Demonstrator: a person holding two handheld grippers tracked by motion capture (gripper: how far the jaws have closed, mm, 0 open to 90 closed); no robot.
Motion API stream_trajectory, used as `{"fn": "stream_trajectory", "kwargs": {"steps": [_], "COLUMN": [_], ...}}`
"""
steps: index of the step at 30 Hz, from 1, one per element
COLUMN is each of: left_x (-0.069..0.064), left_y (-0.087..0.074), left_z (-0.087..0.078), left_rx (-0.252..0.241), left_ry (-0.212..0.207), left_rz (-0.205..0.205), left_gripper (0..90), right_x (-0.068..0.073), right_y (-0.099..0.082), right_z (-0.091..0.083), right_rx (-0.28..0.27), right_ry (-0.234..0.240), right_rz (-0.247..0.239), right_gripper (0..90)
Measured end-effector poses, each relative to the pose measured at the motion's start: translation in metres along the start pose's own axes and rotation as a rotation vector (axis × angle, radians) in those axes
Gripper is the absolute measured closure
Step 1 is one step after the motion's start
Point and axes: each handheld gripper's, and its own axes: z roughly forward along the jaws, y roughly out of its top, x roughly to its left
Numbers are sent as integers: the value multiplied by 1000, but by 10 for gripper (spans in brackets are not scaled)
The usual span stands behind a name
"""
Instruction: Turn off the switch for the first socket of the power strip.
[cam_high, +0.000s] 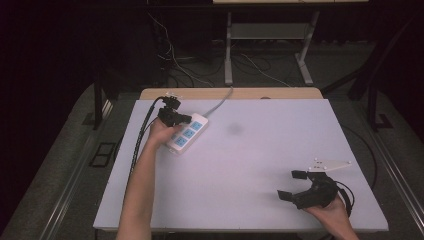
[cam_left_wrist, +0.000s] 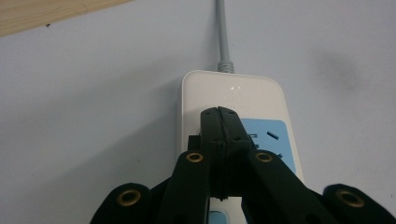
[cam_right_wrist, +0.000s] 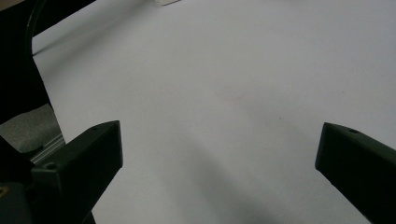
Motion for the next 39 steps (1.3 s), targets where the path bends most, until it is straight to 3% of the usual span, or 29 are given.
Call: {"fn": "stream_trajectory", "kwargs": {"steps": [2,5,9,14,21,24,27,39], "left_x": [0,5,1,3,2,1,-2,-11], "left_y": [-1,-2,-1,-1,-2,0,2,6], "left_z": [0,0,1,1,1,-1,-4,-14], "left_rx": [-3,-10,2,-1,-10,-18,-23,-60], "left_ry": [0,-35,-3,-15,-15,-11,31,22], "left_rz": [-4,-54,-27,-48,-43,-22,-11,2], "left_gripper": [896,898,898,898,897,896,896,895], "right_x": [1,2,2,2,1,1,0,-1], "right_y": [0,-1,-1,0,0,0,0,1], "right_z": [-1,-1,1,1,1,0,-1,0], "right_rx": [-2,-1,4,3,-2,-5,-10,-9], "right_ry": [1,3,5,4,2,0,-2,-6], "right_rz": [-1,-3,-7,-6,-2,-3,-2,-1], "right_gripper": [5,5,4,4,5,4,5,4]}}
